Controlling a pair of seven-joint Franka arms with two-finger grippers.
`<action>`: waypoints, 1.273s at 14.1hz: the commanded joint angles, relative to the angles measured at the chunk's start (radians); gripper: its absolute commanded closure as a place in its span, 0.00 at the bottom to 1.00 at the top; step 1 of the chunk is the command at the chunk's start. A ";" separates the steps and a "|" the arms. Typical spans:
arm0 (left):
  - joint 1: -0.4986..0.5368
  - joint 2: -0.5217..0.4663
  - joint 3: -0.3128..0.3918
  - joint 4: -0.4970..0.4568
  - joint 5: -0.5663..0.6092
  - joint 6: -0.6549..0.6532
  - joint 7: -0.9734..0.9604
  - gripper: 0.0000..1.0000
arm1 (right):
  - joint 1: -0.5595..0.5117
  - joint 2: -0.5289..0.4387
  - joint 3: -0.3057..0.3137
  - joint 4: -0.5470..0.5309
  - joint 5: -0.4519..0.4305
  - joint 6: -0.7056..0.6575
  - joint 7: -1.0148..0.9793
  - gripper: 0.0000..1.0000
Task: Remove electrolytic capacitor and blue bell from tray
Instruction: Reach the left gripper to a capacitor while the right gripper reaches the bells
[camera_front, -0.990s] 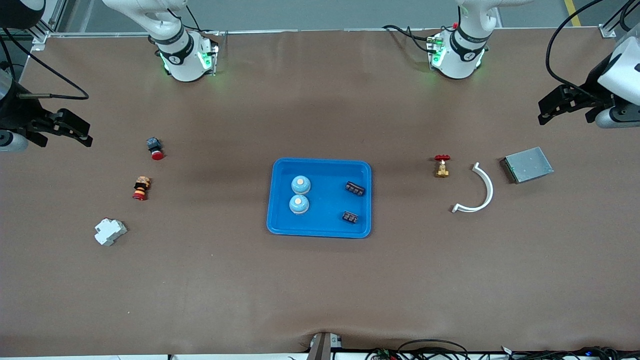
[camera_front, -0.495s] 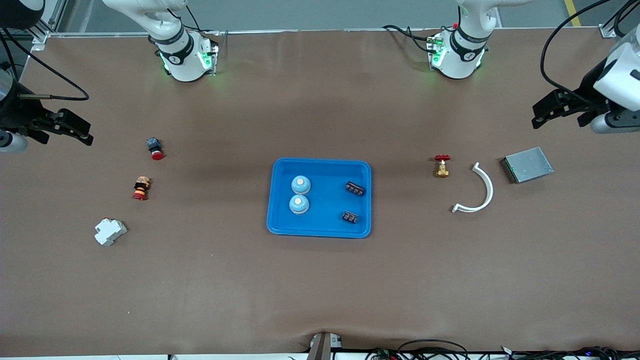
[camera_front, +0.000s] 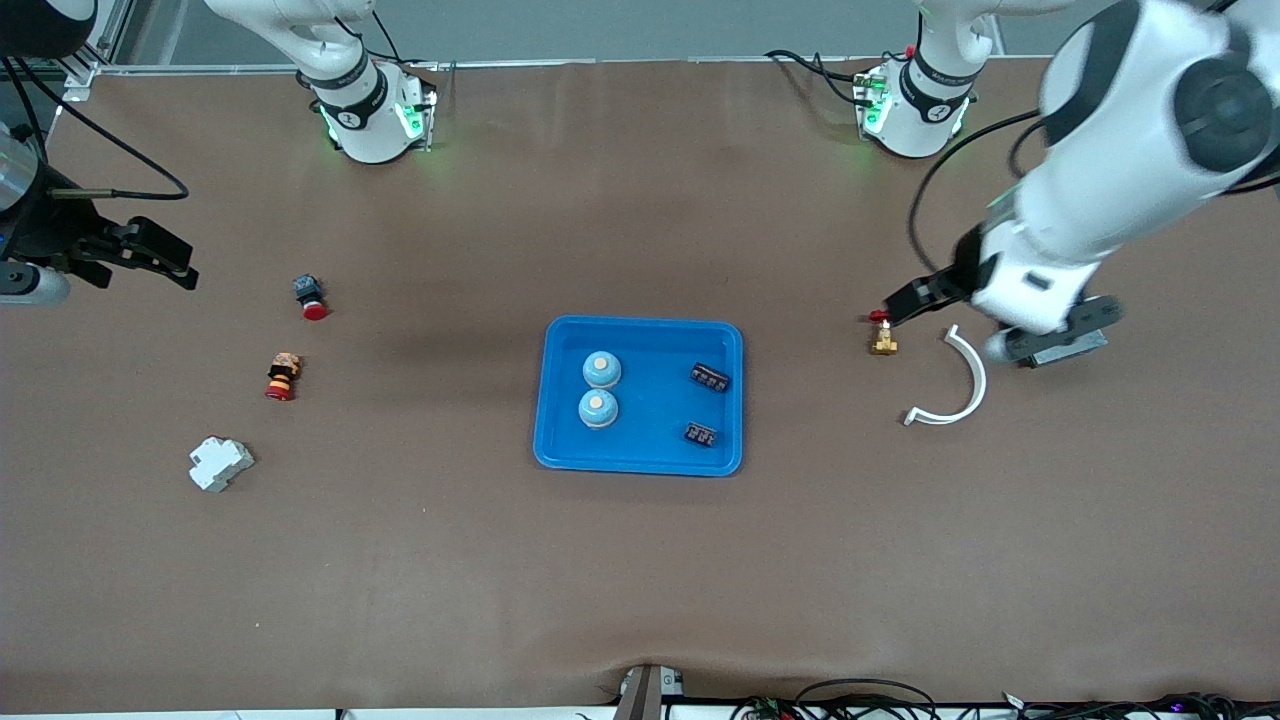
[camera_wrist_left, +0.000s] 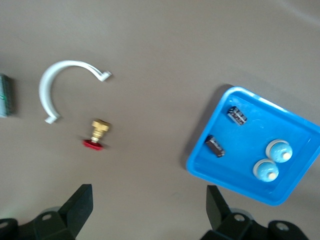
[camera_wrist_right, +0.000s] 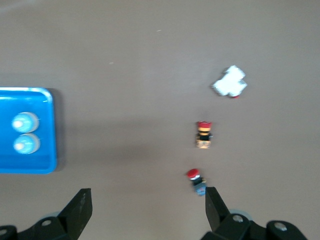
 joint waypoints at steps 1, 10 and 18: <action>-0.074 0.094 0.004 0.023 0.007 0.072 -0.128 0.00 | 0.012 0.001 0.010 -0.016 0.043 0.023 0.024 0.00; -0.263 0.401 0.004 0.015 0.223 0.313 -0.483 0.03 | 0.352 0.096 0.008 -0.144 0.009 0.194 0.476 0.00; -0.310 0.524 0.005 0.015 0.225 0.509 -0.882 0.19 | 0.535 0.301 0.008 -0.147 -0.019 0.443 0.780 0.00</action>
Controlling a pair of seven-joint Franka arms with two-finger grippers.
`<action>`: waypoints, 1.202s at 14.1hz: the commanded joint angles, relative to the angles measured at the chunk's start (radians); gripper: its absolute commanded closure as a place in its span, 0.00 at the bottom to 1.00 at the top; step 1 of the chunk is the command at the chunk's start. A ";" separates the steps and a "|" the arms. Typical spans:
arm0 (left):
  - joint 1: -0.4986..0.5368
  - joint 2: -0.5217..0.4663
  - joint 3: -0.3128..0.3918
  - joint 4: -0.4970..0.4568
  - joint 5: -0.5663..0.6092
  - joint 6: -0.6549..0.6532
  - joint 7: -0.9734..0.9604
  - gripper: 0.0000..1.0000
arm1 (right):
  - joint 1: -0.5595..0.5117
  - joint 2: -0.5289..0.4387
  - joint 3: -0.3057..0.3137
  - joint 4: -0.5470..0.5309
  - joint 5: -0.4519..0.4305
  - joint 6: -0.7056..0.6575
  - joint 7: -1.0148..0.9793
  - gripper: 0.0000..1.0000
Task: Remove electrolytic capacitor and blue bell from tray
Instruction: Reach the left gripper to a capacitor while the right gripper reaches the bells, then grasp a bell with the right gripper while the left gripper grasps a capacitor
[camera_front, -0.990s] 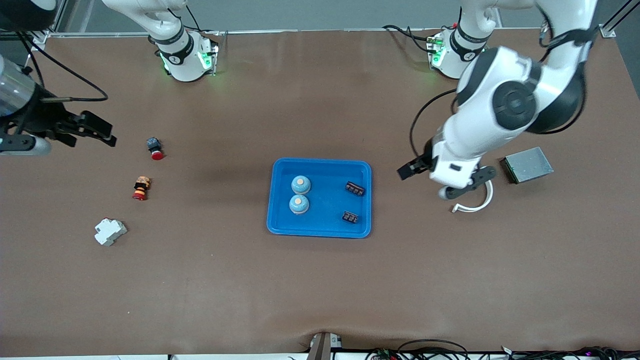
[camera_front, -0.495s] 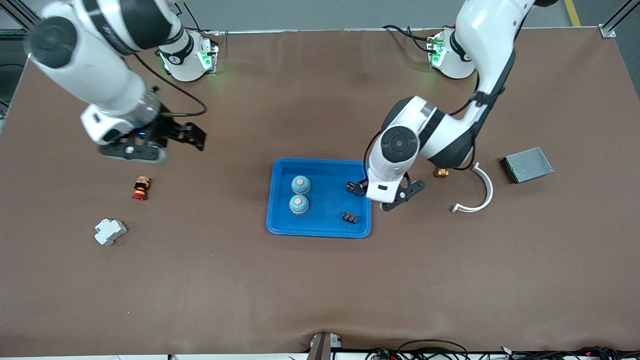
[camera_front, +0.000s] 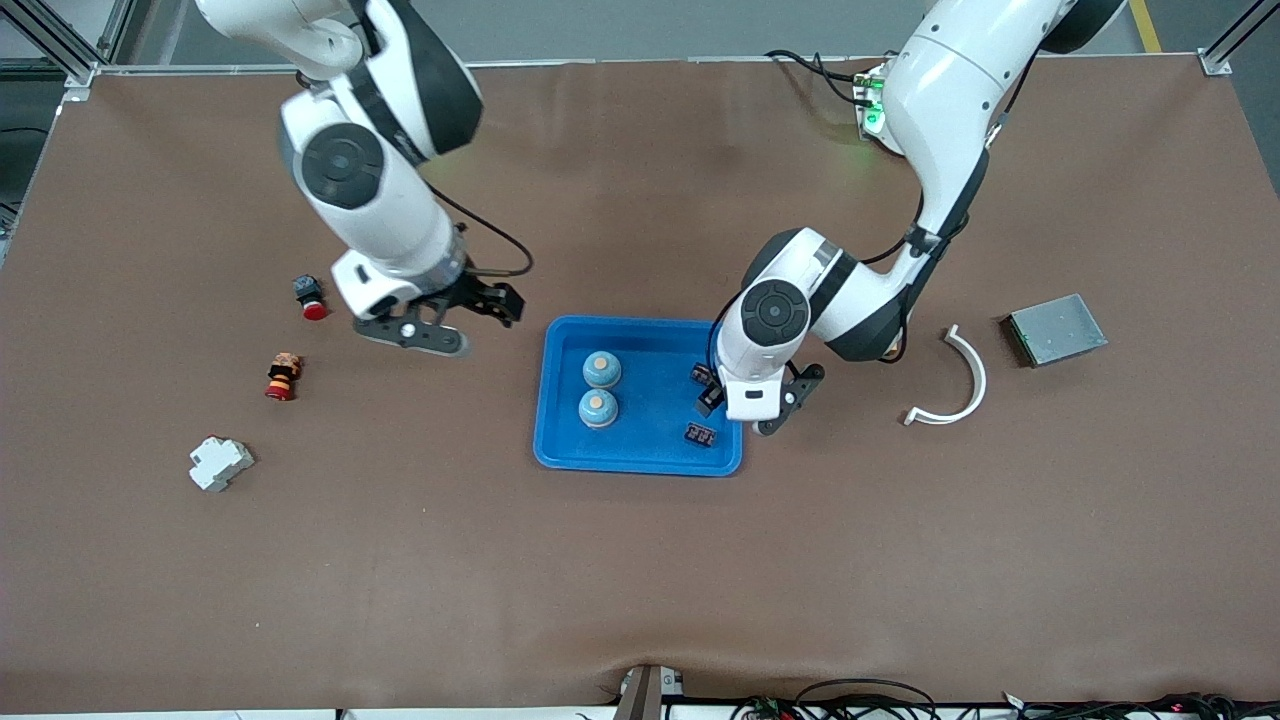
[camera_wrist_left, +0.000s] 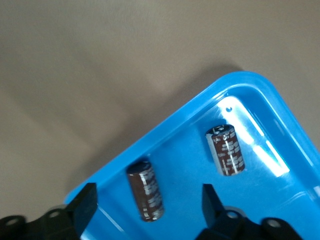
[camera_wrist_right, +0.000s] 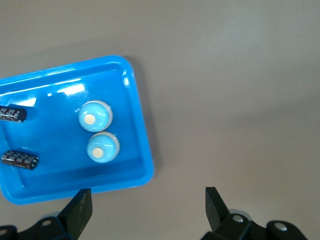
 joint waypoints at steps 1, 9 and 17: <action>-0.042 0.047 0.009 0.018 0.025 0.027 -0.107 0.21 | 0.043 0.070 -0.009 0.013 -0.018 0.075 0.091 0.00; -0.045 0.070 0.013 -0.012 0.025 0.022 -0.135 0.37 | 0.152 0.235 -0.012 0.011 -0.056 0.262 0.287 0.00; -0.056 0.066 0.012 0.005 0.028 0.018 -0.103 1.00 | 0.186 0.375 -0.020 0.063 -0.141 0.342 0.357 0.00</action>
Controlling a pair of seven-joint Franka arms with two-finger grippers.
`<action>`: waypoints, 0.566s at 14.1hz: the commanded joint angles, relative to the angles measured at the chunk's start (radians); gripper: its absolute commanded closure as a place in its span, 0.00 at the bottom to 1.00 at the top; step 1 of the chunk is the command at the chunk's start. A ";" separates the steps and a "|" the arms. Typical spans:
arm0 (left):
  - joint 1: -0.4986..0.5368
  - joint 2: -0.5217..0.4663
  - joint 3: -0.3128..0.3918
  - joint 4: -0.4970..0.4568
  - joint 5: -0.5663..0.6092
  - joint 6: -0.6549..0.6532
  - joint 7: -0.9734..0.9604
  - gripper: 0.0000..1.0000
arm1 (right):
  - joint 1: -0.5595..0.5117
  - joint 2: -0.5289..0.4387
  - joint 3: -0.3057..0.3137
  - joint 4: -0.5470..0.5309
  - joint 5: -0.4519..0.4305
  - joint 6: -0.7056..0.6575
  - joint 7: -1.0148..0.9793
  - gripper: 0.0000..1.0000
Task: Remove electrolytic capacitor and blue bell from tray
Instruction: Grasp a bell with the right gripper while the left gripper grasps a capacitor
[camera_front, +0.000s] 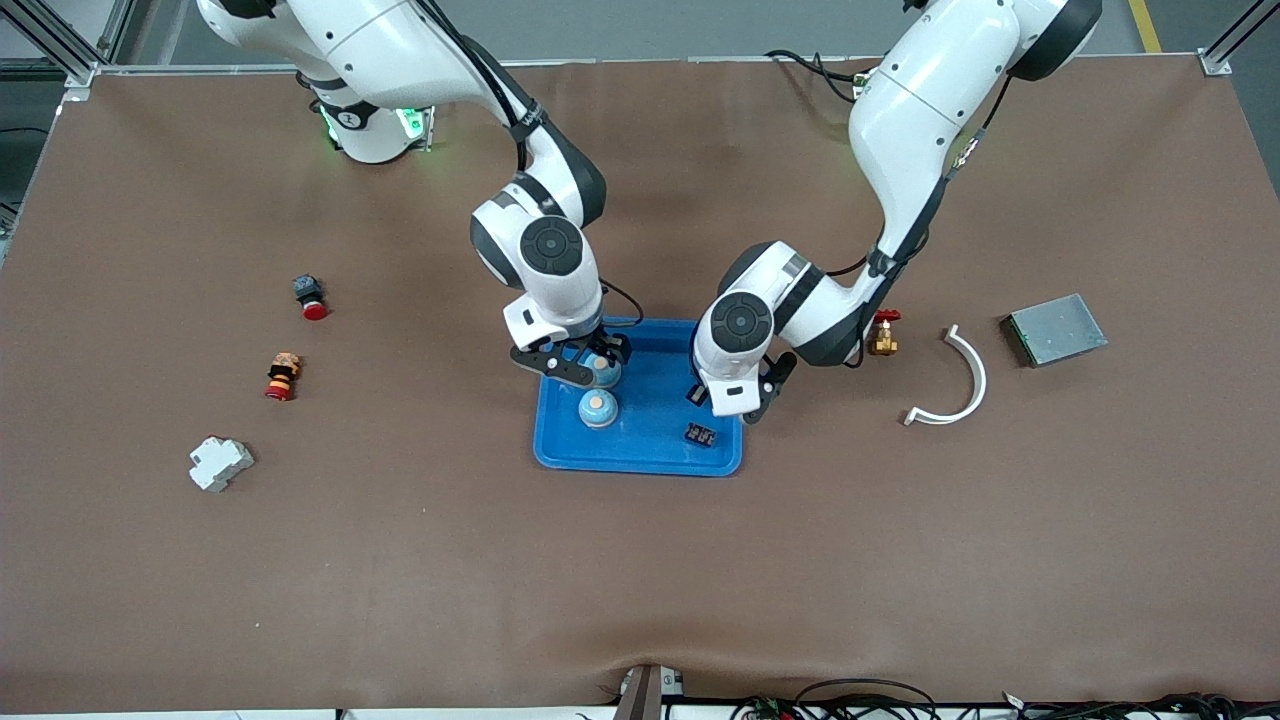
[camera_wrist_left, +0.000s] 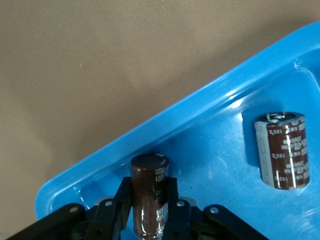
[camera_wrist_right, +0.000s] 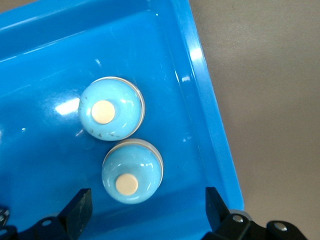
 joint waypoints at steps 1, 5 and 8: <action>-0.011 -0.016 0.004 0.021 0.026 -0.006 0.005 1.00 | 0.016 0.040 -0.013 0.061 -0.033 -0.010 0.048 0.00; 0.010 -0.140 0.018 0.026 0.032 -0.079 0.092 1.00 | 0.021 0.087 -0.014 0.110 -0.044 -0.009 0.062 0.00; 0.104 -0.255 0.035 0.013 0.057 -0.237 0.287 1.00 | 0.027 0.113 -0.013 0.119 -0.081 -0.006 0.090 0.00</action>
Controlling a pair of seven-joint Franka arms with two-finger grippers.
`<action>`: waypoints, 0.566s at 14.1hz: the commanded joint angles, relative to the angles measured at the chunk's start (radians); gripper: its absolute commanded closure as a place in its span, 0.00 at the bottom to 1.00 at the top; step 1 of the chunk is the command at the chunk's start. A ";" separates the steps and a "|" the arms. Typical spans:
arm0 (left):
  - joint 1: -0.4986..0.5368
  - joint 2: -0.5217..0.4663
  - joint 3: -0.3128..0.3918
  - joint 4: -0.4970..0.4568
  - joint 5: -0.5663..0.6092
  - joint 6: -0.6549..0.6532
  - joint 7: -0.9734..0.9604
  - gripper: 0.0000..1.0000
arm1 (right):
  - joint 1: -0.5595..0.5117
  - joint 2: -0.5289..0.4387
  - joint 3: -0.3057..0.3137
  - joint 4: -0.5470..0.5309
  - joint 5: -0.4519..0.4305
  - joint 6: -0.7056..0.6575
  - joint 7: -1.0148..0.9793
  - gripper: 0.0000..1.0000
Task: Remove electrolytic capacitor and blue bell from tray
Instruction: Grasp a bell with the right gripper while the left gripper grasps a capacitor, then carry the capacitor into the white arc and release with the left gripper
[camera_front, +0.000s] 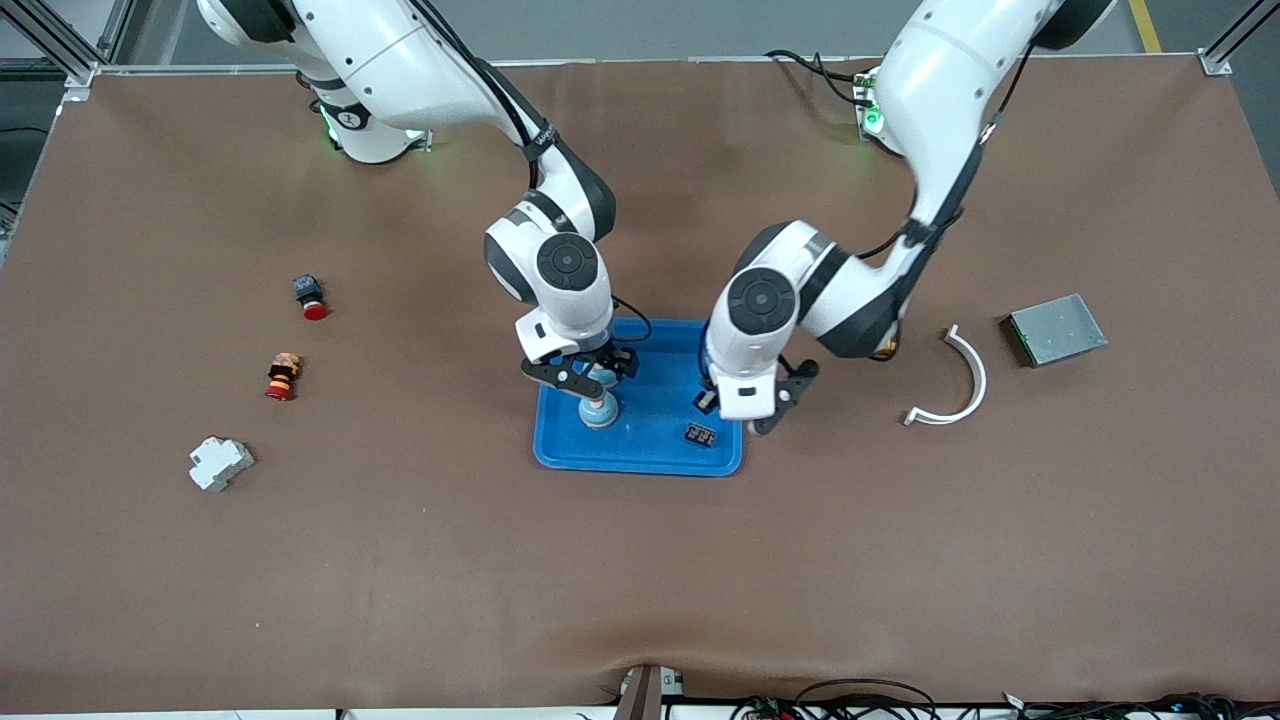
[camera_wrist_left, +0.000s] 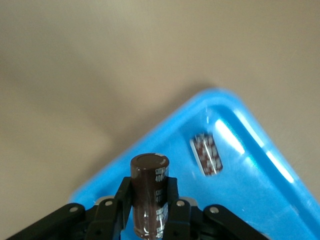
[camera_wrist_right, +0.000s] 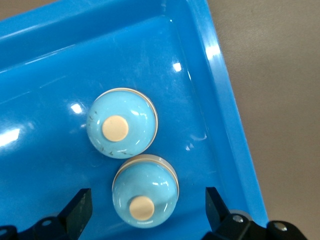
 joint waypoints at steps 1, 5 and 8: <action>0.102 -0.111 -0.001 -0.045 0.022 -0.136 0.171 1.00 | 0.020 0.039 -0.010 0.040 -0.055 -0.005 0.063 0.00; 0.257 -0.154 0.001 -0.138 0.037 -0.149 0.259 1.00 | 0.026 0.070 -0.010 0.075 -0.056 -0.005 0.074 0.00; 0.364 -0.164 -0.004 -0.270 0.133 -0.063 0.391 1.00 | 0.030 0.090 -0.010 0.091 -0.058 -0.002 0.086 0.00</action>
